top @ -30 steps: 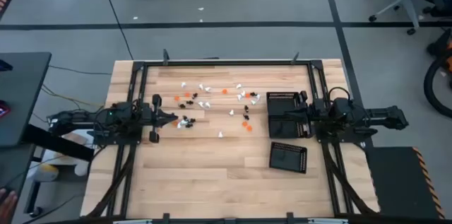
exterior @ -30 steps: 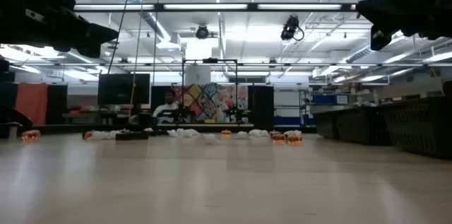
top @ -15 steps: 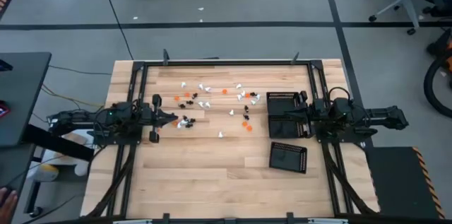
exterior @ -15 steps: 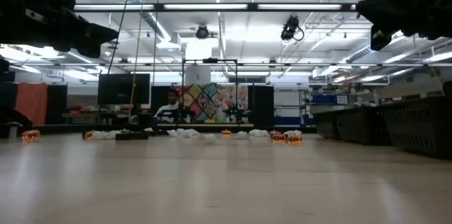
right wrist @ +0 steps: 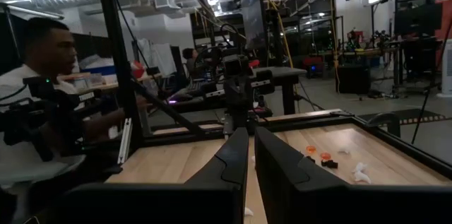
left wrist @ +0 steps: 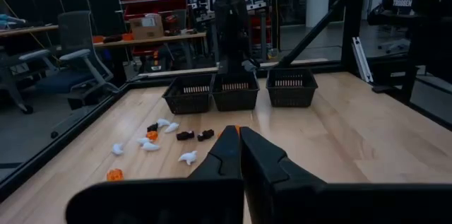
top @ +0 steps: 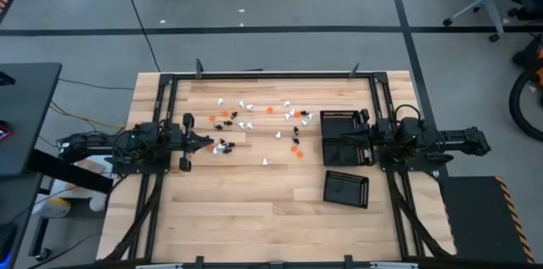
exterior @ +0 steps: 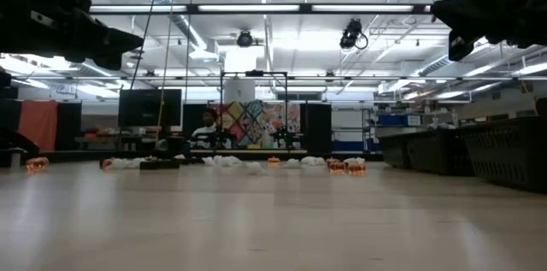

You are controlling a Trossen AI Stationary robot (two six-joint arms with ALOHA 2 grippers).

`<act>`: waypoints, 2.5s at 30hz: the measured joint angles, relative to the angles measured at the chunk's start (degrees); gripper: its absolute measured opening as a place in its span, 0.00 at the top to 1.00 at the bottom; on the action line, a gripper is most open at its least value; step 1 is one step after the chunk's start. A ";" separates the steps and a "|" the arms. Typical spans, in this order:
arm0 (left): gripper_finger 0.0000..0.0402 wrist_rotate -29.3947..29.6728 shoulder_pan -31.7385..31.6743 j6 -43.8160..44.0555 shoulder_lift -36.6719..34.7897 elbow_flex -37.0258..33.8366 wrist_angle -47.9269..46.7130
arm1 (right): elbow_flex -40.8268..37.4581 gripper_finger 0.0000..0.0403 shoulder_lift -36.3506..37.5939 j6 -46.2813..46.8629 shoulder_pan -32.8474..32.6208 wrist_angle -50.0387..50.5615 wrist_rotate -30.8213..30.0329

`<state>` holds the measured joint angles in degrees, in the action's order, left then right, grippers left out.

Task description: Sort Halloween decoration

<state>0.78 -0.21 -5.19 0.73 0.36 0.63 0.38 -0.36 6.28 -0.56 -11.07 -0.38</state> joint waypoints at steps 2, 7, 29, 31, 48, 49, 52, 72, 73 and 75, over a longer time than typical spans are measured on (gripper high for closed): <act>1.00 0.00 0.01 0.00 0.01 0.01 0.02 | -0.02 0.92 0.00 0.00 0.02 0.02 0.00; 1.00 0.00 0.01 0.00 0.01 0.01 0.01 | -0.02 0.92 0.00 0.00 0.02 0.01 0.02; 1.00 0.00 0.02 0.00 0.02 0.00 0.02 | -0.02 0.92 0.00 0.00 0.00 0.00 0.00; 1.00 0.00 0.02 0.00 0.02 0.02 0.02 | -0.02 0.92 0.00 0.02 0.00 0.02 0.01; 1.00 0.00 0.00 -0.01 0.02 0.00 0.17 | 0.00 0.92 0.00 0.01 0.02 0.02 0.00; 1.00 0.00 0.02 0.00 0.02 0.00 0.75 | -0.02 0.92 0.00 0.00 0.01 0.02 0.00; 1.00 0.00 0.01 0.04 0.02 0.00 4.72 | 0.00 0.92 0.00 0.02 0.00 0.02 0.00; 1.00 0.00 0.06 6.68 0.02 0.00 8.13 | -0.01 0.92 0.00 0.00 0.00 0.00 0.00; 1.00 0.00 0.06 7.10 0.02 0.00 8.15 | 0.00 0.92 0.00 0.00 0.00 0.02 0.00; 1.00 0.00 0.06 7.37 0.02 0.00 8.11 | -0.01 0.92 0.00 0.00 0.01 0.00 0.02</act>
<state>0.78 -0.14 2.17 0.75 0.36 8.74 0.37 -0.36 6.29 -0.55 -11.07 -0.36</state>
